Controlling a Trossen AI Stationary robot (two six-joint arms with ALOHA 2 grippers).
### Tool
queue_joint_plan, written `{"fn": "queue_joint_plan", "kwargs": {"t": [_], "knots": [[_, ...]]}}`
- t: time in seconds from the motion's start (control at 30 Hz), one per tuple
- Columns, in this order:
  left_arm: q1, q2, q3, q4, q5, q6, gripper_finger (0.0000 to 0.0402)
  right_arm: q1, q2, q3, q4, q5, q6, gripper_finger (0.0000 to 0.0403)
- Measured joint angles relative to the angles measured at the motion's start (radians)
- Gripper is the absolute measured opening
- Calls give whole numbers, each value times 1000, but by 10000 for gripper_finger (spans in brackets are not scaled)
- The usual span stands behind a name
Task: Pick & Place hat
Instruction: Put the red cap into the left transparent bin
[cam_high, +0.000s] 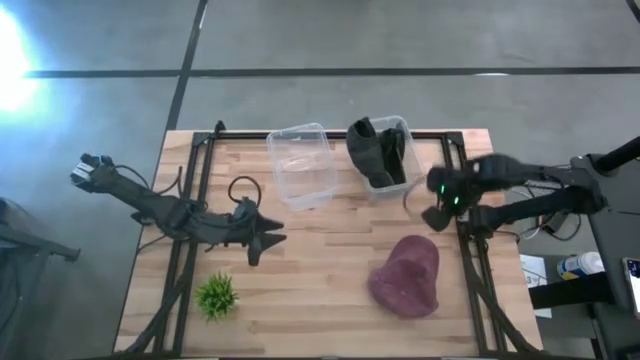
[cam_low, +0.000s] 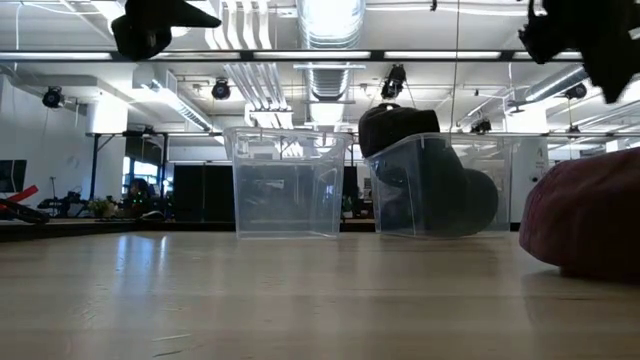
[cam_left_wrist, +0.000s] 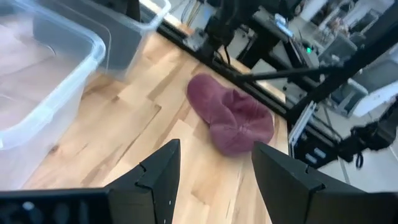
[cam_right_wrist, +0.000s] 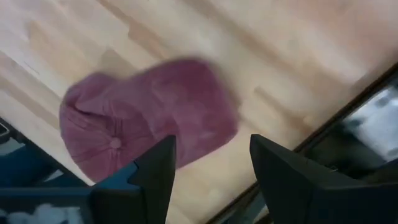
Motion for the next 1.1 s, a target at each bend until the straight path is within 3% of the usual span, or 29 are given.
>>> {"fn": "queue_joint_plan", "kwargs": {"t": [0.27,0.47,0.83,0.97,1.1], "knots": [[0,0,0,-70,13,-10,193,399,56,-233,455,-76,450,201],[0,0,0,-97,29,-10,193,553,202,-277,802,-71,649,201],[0,-1,0,-100,28,2,193,541,625,-228,1237,-56,593,201],[0,-1,0,-98,26,0,193,495,725,-175,1285,125,564,201],[0,1,0,-97,22,-8,193,441,747,-98,1284,342,535,201]]}}
